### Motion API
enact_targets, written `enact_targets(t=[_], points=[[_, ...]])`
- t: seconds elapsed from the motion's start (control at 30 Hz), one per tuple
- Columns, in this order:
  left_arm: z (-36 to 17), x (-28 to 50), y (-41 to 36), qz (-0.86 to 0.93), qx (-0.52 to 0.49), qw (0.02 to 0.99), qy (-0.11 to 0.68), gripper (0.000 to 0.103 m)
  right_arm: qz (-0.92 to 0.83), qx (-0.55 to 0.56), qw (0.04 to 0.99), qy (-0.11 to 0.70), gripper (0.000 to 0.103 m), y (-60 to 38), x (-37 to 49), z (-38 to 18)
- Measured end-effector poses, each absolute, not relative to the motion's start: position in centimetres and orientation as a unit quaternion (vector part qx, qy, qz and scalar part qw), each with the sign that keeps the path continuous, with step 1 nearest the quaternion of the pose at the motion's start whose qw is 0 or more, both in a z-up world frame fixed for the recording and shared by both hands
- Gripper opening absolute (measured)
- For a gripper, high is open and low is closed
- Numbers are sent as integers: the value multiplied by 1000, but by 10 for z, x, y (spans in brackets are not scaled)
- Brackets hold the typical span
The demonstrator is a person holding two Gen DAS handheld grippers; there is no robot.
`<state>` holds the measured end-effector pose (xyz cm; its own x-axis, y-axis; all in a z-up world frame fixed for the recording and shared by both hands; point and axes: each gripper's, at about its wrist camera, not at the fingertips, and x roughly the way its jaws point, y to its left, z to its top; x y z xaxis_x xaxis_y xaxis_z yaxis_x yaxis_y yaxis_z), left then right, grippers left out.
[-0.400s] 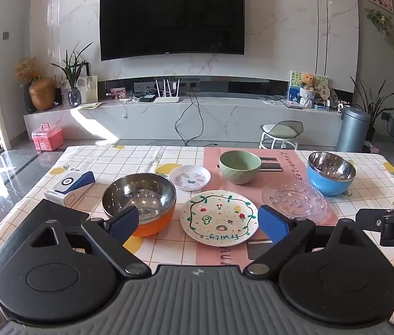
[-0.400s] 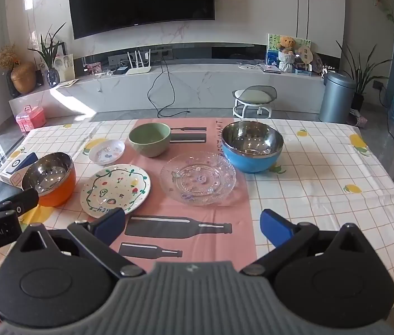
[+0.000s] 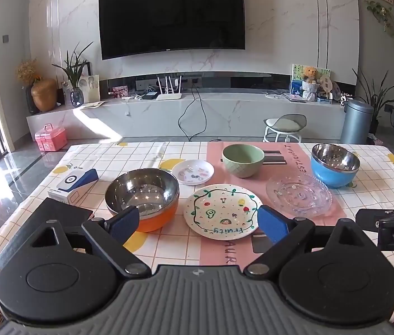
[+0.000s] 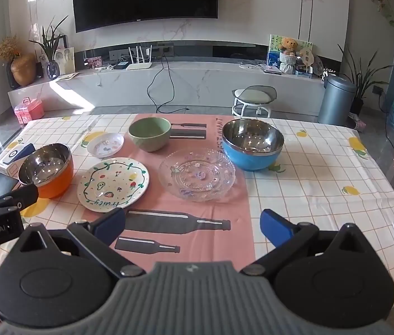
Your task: Organize plates and bowls
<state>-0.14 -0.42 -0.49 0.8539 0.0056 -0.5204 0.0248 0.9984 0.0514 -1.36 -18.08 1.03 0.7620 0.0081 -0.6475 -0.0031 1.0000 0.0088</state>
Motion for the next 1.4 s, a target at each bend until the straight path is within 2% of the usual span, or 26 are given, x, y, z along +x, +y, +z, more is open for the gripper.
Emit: enact_targets(t=[1.4], points=[[-12, -4, -12, -11, 32, 959, 282, 103, -2, 18, 931, 365, 100, -193, -18, 2]])
